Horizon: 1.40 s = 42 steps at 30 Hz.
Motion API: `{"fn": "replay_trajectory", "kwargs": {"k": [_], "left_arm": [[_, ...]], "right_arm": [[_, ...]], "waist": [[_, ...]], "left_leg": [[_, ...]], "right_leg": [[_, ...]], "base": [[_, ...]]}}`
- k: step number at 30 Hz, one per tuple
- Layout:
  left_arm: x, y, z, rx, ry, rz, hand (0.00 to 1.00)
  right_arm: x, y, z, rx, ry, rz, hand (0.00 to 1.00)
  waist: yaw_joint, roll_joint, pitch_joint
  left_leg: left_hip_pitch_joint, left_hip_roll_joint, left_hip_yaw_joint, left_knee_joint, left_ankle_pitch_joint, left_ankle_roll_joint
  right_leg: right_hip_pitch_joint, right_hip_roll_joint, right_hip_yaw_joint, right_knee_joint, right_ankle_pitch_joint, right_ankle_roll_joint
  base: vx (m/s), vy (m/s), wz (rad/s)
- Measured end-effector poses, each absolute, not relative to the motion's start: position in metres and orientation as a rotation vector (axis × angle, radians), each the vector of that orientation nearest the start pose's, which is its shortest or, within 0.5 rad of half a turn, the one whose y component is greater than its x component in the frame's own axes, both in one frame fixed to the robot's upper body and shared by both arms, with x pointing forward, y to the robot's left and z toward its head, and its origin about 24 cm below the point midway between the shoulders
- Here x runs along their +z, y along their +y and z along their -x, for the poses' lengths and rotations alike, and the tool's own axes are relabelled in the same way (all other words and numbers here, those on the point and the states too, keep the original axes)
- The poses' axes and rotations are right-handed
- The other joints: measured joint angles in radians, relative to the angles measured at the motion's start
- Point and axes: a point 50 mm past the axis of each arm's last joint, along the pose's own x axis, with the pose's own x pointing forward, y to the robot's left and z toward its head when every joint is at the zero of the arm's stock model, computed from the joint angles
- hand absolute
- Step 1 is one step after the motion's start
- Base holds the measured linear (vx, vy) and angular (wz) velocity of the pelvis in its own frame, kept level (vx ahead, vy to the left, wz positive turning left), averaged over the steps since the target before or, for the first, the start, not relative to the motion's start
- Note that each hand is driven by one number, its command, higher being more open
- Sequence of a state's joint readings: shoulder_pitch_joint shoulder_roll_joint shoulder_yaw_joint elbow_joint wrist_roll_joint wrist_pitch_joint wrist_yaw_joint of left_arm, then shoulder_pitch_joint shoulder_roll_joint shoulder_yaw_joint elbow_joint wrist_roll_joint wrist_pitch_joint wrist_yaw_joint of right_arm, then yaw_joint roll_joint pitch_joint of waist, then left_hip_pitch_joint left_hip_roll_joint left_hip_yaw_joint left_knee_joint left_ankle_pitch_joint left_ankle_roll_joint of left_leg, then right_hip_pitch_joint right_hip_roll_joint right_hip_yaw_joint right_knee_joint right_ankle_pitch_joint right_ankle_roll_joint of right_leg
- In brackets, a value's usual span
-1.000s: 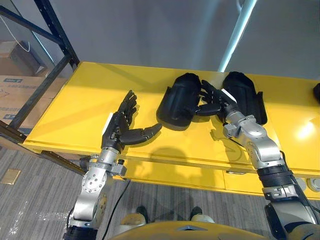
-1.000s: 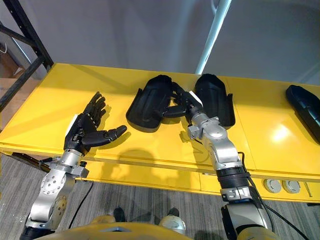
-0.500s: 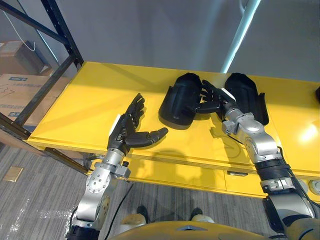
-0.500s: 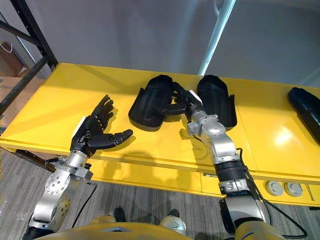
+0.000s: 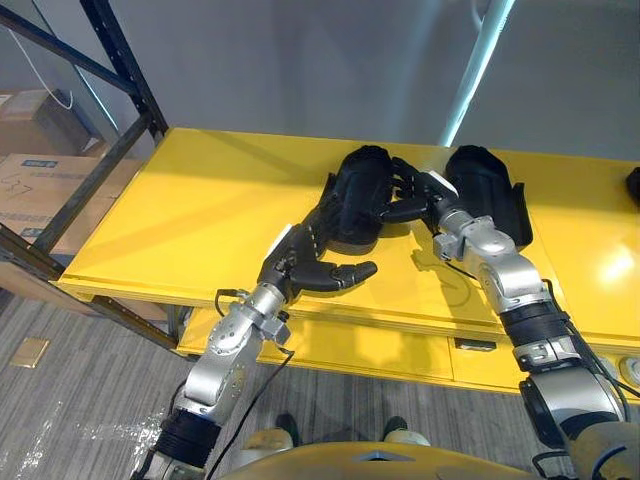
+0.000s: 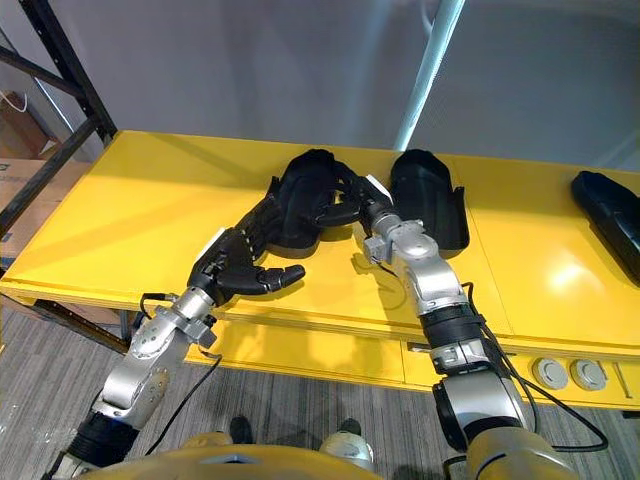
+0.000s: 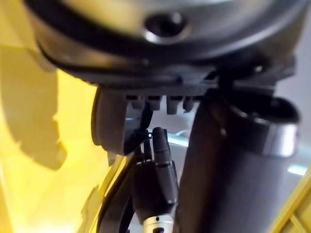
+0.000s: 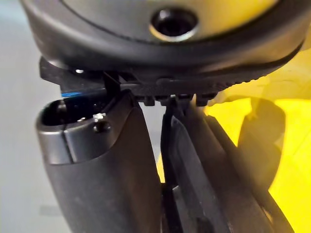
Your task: Walk over and take three plastic housings, then place them on the shelf
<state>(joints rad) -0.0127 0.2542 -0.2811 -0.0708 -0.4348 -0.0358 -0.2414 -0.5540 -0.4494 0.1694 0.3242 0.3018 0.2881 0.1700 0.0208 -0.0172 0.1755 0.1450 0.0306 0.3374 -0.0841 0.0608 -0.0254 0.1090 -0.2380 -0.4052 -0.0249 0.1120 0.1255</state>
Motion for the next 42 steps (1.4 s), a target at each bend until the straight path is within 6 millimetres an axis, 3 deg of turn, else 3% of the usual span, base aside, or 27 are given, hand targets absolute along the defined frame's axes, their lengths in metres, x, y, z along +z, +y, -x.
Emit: {"fn": "replay_trajectory", "kwargs": {"k": [16,19,21,24,27,30,33,36,39,42], "left_arm": [[0.063,0.122,-0.249,-0.517,-0.083,0.187,1.00],[0.096,0.127,-0.247,-0.500,-0.264,0.183,1.00],[0.134,0.135,-0.240,-0.463,-0.482,0.193,1.00],[0.170,0.145,-0.231,-0.387,-0.702,0.208,1.00],[0.181,0.156,-0.228,-0.268,-0.770,0.198,1.00],[0.179,0.163,-0.231,-0.138,-0.737,0.140,1.00],[0.164,0.174,-0.241,-0.036,-0.586,0.091,1.00],[0.133,0.179,-0.252,-0.006,-0.376,0.073,1.00],[0.104,0.184,-0.251,-0.004,-0.215,0.060,1.00],[0.089,0.184,-0.251,-0.026,-0.127,0.055,1.00]], "right_arm": [[0.113,-0.169,-0.355,0.314,0.115,0.205,1.00],[0.113,-0.169,-0.355,0.309,0.114,0.205,1.00],[0.113,-0.170,-0.355,0.298,0.115,0.206,1.00],[0.109,-0.172,-0.353,0.286,0.126,0.204,1.00],[0.102,-0.172,-0.351,0.286,0.143,0.197,1.00],[0.102,-0.171,-0.350,0.286,0.144,0.195,1.00],[0.102,-0.173,-0.351,0.280,0.142,0.192,1.00],[0.103,-0.174,-0.351,0.265,0.139,0.189,1.00],[0.103,-0.175,-0.351,0.260,0.137,0.187,1.00],[0.105,-0.177,-0.351,0.253,0.129,0.184,1.00]], "waist": [[0.005,-0.001,-0.001],[0.005,-0.001,-0.001],[0.004,0.001,-0.001],[0.008,0.004,-0.003],[0.009,0.006,-0.004],[0.012,0.006,-0.004],[0.009,0.006,-0.004],[0.010,0.006,-0.004],[0.008,0.006,-0.003],[0.009,0.006,-0.003]], "left_leg": [[0.007,0.010,0.012,0.000,0.003,-0.008],[0.008,0.009,0.010,0.000,0.004,-0.009],[0.008,0.010,0.005,0.000,0.004,-0.009],[0.010,0.010,-0.004,0.000,0.006,-0.010],[0.015,0.010,-0.009,-0.001,0.006,-0.010],[0.014,0.009,-0.011,-0.004,0.007,-0.011],[0.004,0.009,-0.020,-0.005,0.008,-0.012],[-0.001,0.009,-0.029,-0.004,0.012,-0.012],[-0.007,0.008,-0.033,-0.002,0.012,-0.011],[-0.018,0.008,-0.035,-0.001,0.018,-0.011]], "right_leg": [[0.014,0.024,0.011,-0.030,0.017,-0.009],[0.015,0.024,0.008,-0.029,0.016,-0.009],[0.018,0.024,0.003,-0.028,0.015,-0.010],[0.025,0.024,-0.007,-0.028,0.013,-0.012],[0.034,0.023,-0.013,-0.028,0.011,-0.013],[0.033,0.022,-0.014,-0.028,0.011,-0.013],[0.030,0.022,-0.024,-0.029,0.008,-0.017],[0.030,0.022,-0.032,-0.029,0.008,-0.016],[0.026,0.022,-0.036,-0.030,0.010,-0.015],[0.017,0.021,-0.038,-0.030,0.011,-0.014]], "base": [[0.00,-0.005,-0.03],[0.00,0.000,0.01],[0.01,-0.002,0.06],[0.00,-0.002,0.09],[-0.01,0.002,0.06],[-0.01,0.002,0.01],[-0.03,0.004,0.09],[0.00,0.004,0.08],[0.02,0.005,0.03],[0.01,0.002,0.01]]}}
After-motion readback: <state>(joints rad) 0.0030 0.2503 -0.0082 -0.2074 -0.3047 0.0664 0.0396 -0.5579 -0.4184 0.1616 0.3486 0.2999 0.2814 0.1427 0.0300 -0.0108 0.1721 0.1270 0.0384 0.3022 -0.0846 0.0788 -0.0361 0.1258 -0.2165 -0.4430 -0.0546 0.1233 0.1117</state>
